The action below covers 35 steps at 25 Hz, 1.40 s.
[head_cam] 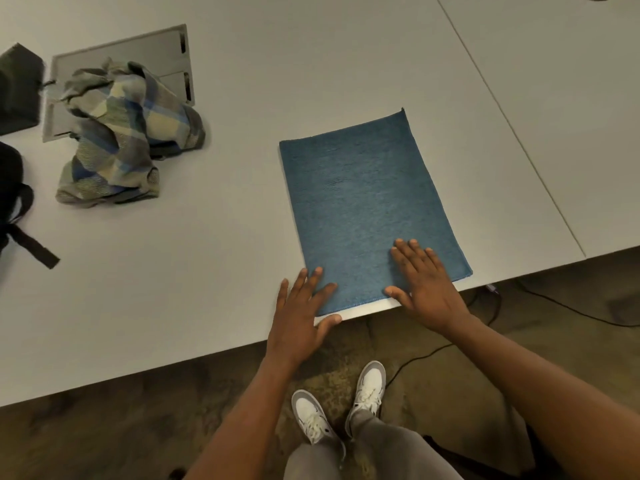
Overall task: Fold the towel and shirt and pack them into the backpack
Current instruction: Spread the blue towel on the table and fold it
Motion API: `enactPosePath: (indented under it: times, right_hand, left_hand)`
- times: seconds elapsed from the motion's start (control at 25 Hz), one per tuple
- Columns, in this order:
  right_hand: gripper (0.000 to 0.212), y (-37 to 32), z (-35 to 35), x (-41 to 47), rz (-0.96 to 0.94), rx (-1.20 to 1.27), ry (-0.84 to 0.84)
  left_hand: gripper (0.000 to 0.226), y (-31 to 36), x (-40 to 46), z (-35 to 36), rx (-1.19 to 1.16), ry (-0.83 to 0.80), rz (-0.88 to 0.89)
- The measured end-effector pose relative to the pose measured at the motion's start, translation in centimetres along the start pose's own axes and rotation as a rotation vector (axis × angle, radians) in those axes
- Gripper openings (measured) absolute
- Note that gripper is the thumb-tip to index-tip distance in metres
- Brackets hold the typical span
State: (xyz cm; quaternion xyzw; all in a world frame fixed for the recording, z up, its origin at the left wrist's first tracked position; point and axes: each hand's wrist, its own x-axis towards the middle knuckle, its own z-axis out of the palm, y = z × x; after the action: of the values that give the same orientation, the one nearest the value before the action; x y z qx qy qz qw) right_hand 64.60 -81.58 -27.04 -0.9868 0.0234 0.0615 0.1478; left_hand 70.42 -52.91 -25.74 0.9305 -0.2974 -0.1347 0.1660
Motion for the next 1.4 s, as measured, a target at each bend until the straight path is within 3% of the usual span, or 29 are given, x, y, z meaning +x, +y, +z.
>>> enactPosePath:
  times: [0.24, 0.4, 0.6, 0.76, 0.92, 1.04, 1.4]
  right_hand:
    - [0.078, 0.3, -0.7, -0.6, -0.116, -0.007, 0.007]
    - [0.054, 0.4, -0.9, 0.0, -0.106, -0.024, 0.125]
    - [0.034, 2.7, -3.1, 0.7, 0.023, -0.038, 0.285]
    - [0.032, 4.2, -6.0, 2.6, 0.314, 0.204, 0.311]
    - [0.031, 4.5, -8.5, 5.3, 0.355, 0.617, 0.392]
    - [0.034, 4.4, -10.3, 7.8, 0.503, 0.839, 0.451]
    - [0.028, 5.5, -12.6, 16.6, 0.601, 0.906, 0.487]
  left_hand:
    - [0.027, 0.5, 1.0, -0.5, -0.067, 0.141, -0.033]
    - [0.027, 1.5, 1.6, -1.3, -0.211, 0.19, -0.145]
    - [0.01, 2.0, 3.0, -3.3, -0.313, 0.276, -0.214]
    - [0.013, 2.0, 4.8, -5.0, -0.482, 0.375, -0.255]
    - [0.012, 1.8, 7.6, -6.8, -0.673, 0.522, -0.353]
    - [0.011, 1.1, 9.7, -8.0, -0.828, 0.59, -0.44]
    - [0.028, -2.4, 16.9, -10.3, -0.96, 0.508, -0.493]
